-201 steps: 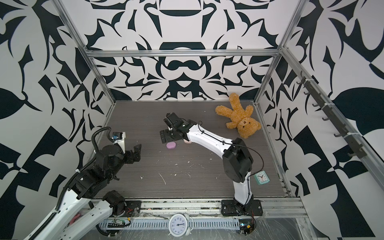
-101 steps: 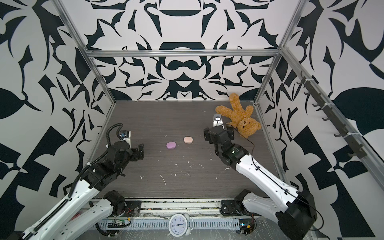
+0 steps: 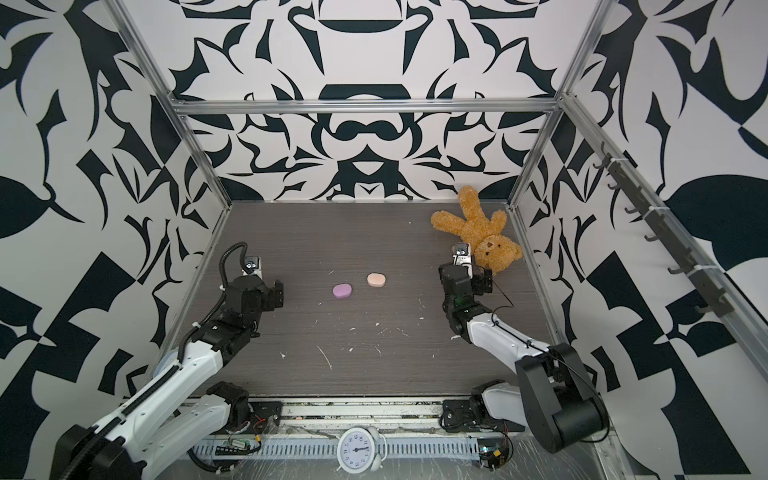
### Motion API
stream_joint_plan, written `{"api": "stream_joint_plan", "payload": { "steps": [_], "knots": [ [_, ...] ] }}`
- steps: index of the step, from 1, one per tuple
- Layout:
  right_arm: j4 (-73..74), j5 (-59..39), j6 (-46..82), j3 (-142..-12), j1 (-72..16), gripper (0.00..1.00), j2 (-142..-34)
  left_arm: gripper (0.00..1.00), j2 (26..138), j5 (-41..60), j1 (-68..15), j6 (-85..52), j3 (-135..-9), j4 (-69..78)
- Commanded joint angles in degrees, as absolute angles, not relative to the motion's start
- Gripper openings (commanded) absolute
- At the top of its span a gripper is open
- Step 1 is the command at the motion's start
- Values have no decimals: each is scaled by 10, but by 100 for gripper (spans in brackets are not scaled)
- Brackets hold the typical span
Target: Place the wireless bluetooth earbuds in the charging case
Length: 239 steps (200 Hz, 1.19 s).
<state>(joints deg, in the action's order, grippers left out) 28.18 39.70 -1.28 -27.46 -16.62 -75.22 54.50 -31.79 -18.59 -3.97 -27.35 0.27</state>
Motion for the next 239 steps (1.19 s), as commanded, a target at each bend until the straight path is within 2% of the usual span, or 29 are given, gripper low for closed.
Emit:
{"api": "stream_joint_plan", "payload": {
  "steps": [1,33,50,63,68,76,89,105,140,239],
  "knots": [
    [387,355,-24,-248,-151,100,-800,99,603,-281,-156,-14,-257,157],
    [556,300,-54,-204,-146,100,-882,99,719,-261,-134,21,-230,335],
    [468,254,-15,-230,-115,100,-869,99,787,-222,-118,20,-226,383],
    [499,213,14,-215,-79,100,-877,99,818,-221,-104,16,-236,412],
    [539,202,29,-197,-68,100,-885,99,831,-190,-92,15,-236,421],
    [599,230,22,-182,-67,100,-909,99,856,-162,-73,-1,-232,447],
    [525,230,40,-198,-67,100,-887,99,890,-117,-47,-11,-225,490],
    [569,232,27,-188,-67,100,-898,99,896,-106,-40,-12,-229,490],
    [551,232,30,-190,-67,100,-893,99,899,-114,-41,-10,-203,552],
    [548,221,24,-192,-68,100,-892,99,898,-114,-41,-13,-205,546]
  ]
}}
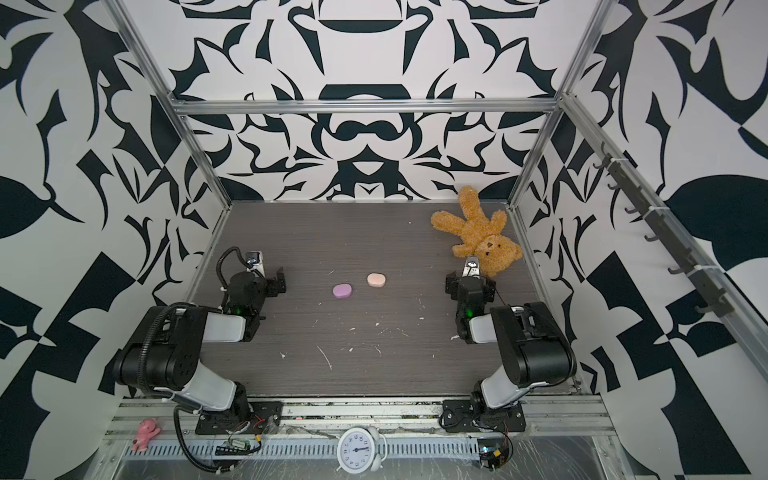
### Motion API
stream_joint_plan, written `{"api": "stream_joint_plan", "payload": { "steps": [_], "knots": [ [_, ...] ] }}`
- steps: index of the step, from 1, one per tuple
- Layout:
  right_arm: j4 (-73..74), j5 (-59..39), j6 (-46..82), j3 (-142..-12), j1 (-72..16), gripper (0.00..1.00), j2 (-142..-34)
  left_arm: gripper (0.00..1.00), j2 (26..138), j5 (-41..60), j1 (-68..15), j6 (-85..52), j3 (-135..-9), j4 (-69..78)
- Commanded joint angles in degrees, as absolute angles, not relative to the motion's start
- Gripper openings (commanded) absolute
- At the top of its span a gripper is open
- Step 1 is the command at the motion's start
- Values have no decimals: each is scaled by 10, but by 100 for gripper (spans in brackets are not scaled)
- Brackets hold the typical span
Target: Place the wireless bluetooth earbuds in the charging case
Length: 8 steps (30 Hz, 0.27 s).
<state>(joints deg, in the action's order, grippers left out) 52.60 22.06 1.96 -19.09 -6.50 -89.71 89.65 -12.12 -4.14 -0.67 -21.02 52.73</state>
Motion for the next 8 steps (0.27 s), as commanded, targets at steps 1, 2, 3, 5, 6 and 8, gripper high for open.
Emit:
{"api": "stream_joint_plan", "payload": {
  "steps": [1,2,3,5,6,8],
  "knots": [
    [548,220,24,-192,-68,100,-892,99,897,-114,-41,-13,-205,546],
    [548,220,24,-192,-68,100,-893,99,899,-112,-41,-13,-207,543],
    [548,220,24,-192,-68,100,-892,99,901,-109,-39,-13,-209,542],
    [548,219,24,-192,-68,100,-892,99,901,-91,-31,-17,-214,532],
    [548,220,25,-192,-68,100,-892,99,899,-84,-29,-19,-211,535],
    [548,220,24,-192,-68,100,-892,99,895,-86,-29,-18,-201,550]
  ]
}}
